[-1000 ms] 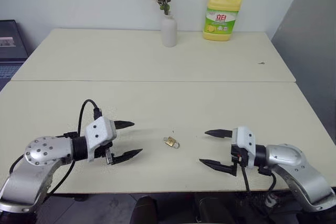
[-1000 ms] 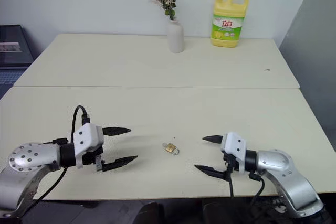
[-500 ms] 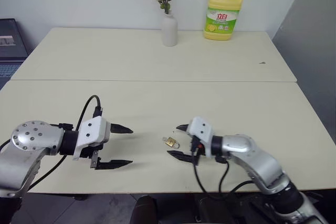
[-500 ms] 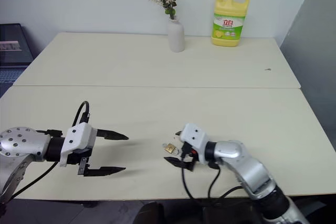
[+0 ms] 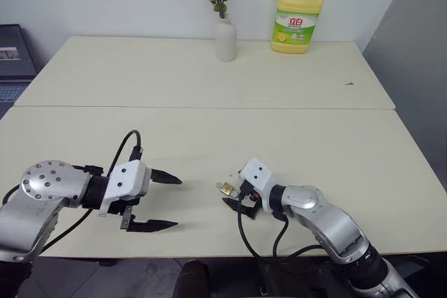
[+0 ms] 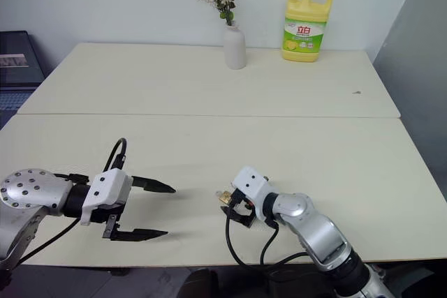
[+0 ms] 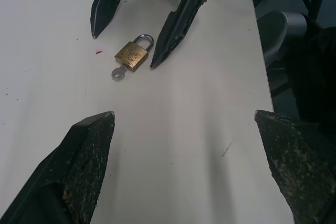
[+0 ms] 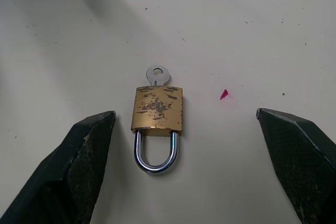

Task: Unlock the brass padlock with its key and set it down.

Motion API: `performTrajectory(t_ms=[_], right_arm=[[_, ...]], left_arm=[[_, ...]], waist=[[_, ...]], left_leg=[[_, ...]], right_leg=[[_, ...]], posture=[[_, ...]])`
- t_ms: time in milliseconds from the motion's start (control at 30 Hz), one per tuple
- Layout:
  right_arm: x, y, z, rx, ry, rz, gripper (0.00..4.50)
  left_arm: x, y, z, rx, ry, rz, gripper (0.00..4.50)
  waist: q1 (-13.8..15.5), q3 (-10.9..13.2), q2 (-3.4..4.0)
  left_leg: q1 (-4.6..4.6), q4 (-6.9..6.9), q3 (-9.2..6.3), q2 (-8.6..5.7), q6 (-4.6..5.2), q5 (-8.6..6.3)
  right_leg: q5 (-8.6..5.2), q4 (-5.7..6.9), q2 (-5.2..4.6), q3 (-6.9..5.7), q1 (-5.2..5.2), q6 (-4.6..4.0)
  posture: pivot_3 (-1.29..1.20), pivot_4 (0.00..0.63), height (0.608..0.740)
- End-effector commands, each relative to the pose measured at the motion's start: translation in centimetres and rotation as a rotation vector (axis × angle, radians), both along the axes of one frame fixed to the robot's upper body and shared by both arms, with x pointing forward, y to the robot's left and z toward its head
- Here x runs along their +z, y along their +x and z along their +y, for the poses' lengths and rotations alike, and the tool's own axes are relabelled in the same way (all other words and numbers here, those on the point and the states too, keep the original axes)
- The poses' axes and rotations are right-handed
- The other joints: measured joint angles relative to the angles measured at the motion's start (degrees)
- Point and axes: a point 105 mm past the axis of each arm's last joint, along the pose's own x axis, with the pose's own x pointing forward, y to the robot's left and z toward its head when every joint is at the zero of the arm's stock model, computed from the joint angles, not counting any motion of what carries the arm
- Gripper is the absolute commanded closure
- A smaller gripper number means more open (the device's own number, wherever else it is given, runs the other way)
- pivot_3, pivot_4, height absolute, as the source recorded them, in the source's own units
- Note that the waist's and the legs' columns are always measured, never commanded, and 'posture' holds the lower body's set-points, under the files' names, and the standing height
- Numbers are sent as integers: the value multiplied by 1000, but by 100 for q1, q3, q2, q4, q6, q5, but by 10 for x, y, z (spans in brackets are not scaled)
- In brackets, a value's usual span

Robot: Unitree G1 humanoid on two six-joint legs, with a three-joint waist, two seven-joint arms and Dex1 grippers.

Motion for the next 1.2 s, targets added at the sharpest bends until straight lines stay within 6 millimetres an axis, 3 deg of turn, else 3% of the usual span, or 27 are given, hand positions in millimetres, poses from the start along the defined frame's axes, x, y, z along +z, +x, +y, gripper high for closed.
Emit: performTrajectory(t_ms=[33,167,267,533,567,700,933,1100,1200], right_arm=[[-2,-5,4,-4,-6,10,0],[-4,-7,6,-6,10,31,0],[-3,-8,10,-7,26,41,544],[-1,-7,12,2,8,-1,3446],[-1,-6,12,1,6,-9,3583],[5,0,8,7,-8,-64,3574],[32,15,-30,96,-96,-278,3574],[57,13,-61,305,-211,-447,3574],[67,11,-70,405,-265,-533,3574]], left_arm=[[4,1,-2,-16,5,-37,16],[4,2,-2,-17,7,-40,16],[3,4,-2,-19,12,-43,0],[1,6,-2,-20,9,-44,0],[1,6,-2,-19,7,-43,0],[0,8,-2,0,-9,-44,0],[1,24,-14,102,-104,-66,0],[6,25,-39,108,-245,-1,0],[8,25,-50,113,-296,37,0]], waist=[[-1,-1,-1],[-2,-2,-3],[-4,-2,-3],[-7,-3,-4],[-7,-3,-4],[-13,-3,-4],[24,-3,-6],[20,-1,-2],[1,-1,-3]], left_leg=[[0,0,0,0,0,0],[1,0,0,1,0,0],[1,0,-1,1,0,0],[1,0,-1,1,0,0],[1,0,-1,1,0,0],[2,0,-1,2,0,0],[-3,4,1,-3,0,0],[-1,3,0,-3,1,0],[0,4,-3,-2,1,0]], right_leg=[[0,0,0,0,0,0],[0,1,0,0,0,0],[0,1,1,-1,0,0],[0,1,1,-1,0,0],[0,1,1,0,0,0],[0,1,2,-1,0,0],[1,-3,-1,2,2,3],[2,-2,0,1,5,3],[2,-2,2,0,8,3]], posture=[[0,150,740],[0,150,740],[0,150,740],[0,150,740],[0,150,740],[0,150,740],[0,150,740],[0,150,740],[0,150,740]])
